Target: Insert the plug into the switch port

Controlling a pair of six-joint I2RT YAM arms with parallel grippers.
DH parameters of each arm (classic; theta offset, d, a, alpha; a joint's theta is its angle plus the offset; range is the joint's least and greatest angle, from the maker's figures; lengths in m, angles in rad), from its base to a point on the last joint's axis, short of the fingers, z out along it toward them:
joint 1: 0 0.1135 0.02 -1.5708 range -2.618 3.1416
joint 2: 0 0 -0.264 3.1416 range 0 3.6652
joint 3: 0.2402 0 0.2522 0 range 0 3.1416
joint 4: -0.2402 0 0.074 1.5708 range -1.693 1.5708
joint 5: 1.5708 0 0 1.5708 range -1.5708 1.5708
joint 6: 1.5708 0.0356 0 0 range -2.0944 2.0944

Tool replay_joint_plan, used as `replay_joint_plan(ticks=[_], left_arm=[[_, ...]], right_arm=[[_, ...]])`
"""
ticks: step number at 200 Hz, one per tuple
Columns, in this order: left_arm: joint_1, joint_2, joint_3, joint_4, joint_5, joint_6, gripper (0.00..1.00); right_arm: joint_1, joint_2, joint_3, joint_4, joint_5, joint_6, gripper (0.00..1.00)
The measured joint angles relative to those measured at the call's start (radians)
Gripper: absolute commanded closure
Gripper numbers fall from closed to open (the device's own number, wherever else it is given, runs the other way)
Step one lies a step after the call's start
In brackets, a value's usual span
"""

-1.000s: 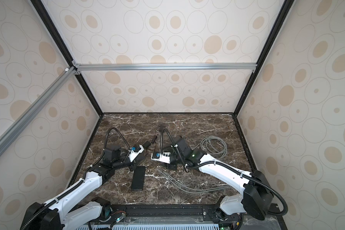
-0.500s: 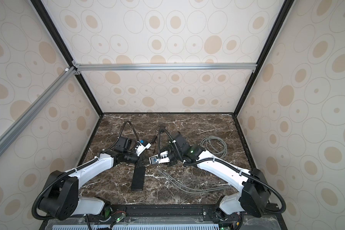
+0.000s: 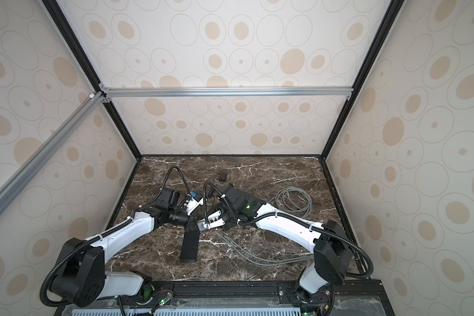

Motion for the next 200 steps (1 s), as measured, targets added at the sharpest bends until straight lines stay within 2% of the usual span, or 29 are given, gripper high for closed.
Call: replay_joint_plan(ticks=[15, 86, 159, 200], left_arm=[[0.0, 0.0, 0.0, -0.003, 0.002, 0.0, 1.0], [0.0, 0.002, 0.011, -0.02, 0.01, 0.001, 1.0], [0.0, 0.004, 0.012, -0.025, 0.014, 0.001, 1.0], [0.0, 0.004, 0.012, -0.025, 0.014, 0.001, 1.0]], right_arm=[[0.0, 0.018, 0.032, -0.027, 0.021, -0.021, 0.77], [0.0, 0.041, 0.066, -0.12, 0.049, -0.106, 0.77], [0.021, 0.098, 0.111, -0.134, 0.078, -0.129, 0.78], [0.025, 0.108, 0.121, -0.137, 0.085, -0.132, 0.89]])
